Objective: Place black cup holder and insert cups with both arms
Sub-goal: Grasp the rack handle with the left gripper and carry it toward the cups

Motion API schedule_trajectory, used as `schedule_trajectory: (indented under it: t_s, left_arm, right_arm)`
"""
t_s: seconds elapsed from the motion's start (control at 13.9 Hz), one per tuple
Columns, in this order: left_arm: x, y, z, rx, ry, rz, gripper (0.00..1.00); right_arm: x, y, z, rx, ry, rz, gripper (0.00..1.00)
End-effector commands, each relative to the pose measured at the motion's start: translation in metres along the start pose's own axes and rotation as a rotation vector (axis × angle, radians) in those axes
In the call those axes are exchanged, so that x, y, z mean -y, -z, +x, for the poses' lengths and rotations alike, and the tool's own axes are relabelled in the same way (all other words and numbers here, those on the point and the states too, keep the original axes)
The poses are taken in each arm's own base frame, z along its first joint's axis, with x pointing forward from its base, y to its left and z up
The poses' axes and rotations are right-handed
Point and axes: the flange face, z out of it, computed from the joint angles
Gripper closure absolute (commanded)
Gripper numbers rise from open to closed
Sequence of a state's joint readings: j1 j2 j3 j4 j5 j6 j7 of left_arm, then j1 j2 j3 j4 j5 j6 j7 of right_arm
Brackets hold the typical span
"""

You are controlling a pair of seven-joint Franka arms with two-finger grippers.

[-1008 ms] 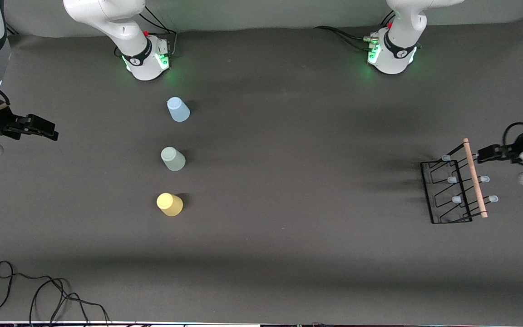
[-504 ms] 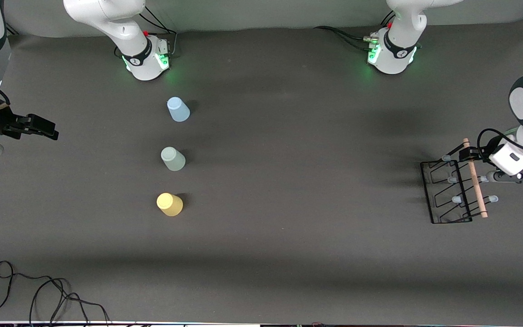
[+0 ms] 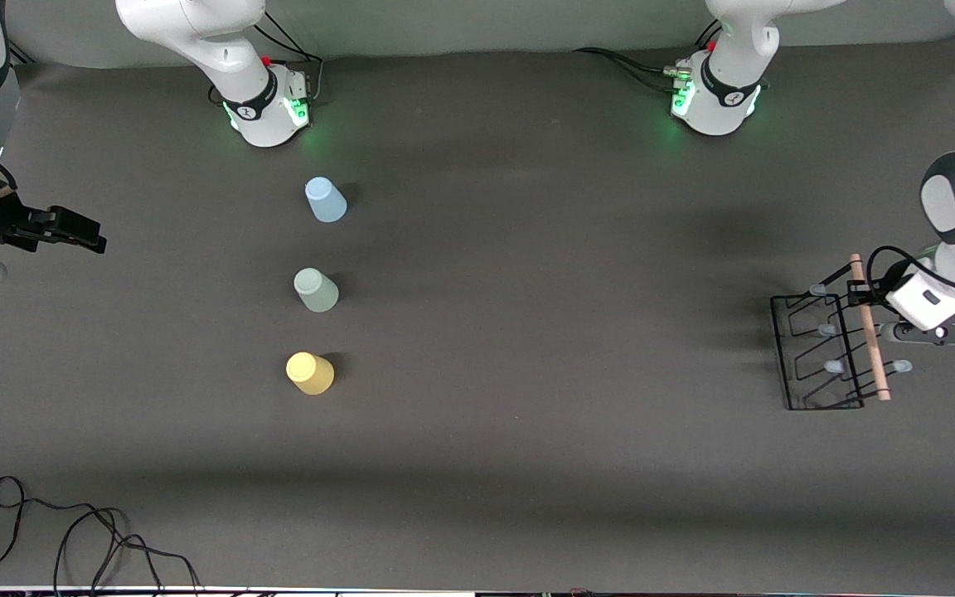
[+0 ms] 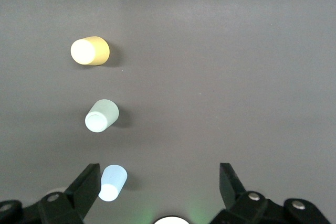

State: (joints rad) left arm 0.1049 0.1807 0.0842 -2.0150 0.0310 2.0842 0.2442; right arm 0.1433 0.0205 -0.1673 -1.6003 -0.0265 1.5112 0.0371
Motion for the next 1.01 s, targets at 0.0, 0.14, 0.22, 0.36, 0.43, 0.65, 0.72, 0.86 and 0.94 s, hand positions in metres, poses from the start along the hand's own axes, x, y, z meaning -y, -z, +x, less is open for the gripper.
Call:
schedule_trajectory:
  t_s: [0.0,0.14,0.22,0.36,0.43,0.65,0.72,0.86,0.94]
  left_arm:
    - [-0.008,0.060,-0.006,-0.026,-0.038,0.016,1.00]
    - [-0.038,0.080,-0.009,-0.038,-0.065,0.014,1.00]
    - [-0.061,0.088,-0.008,-0.046,-0.061,0.010,1.00]
    - [-0.105,0.099,-0.012,-0.033,-0.048,0.014,1.00]
    - [-0.125,0.105,-0.014,-0.034,-0.053,0.017,1.00]
    - [-0.202,0.110,-0.015,-0.040,-0.020,0.021,1.00]
    - [-0.230,0.108,-0.016,-0.045,-0.017,0.021,1.00]
    - [-0.295,0.103,-0.023,-0.038,0.041,0.025,1.00]
    - [-0.327,0.101,-0.031,-0.039,0.054,0.028,1.00]
  right_arm:
    - [-0.003,0.003,-0.009,-0.002,0.004,-0.004,0.00]
    - [-0.003,0.003,-0.008,-0.001,0.004,-0.004,0.00]
    - [-0.003,0.003,-0.009,-0.002,0.004,-0.004,0.00]
    - [-0.004,0.003,-0.009,-0.002,0.003,-0.004,0.00]
    - [-0.004,0.003,-0.009,-0.002,0.003,-0.004,0.00]
    - [-0.002,0.003,-0.009,-0.001,-0.007,-0.004,0.00]
    - [-0.002,0.003,-0.009,-0.001,-0.007,-0.004,0.00]
    - [-0.002,0.003,-0.009,-0.001,-0.007,-0.004,0.00]
    - [-0.002,0.003,-0.009,-0.001,-0.007,-0.004,0.00]
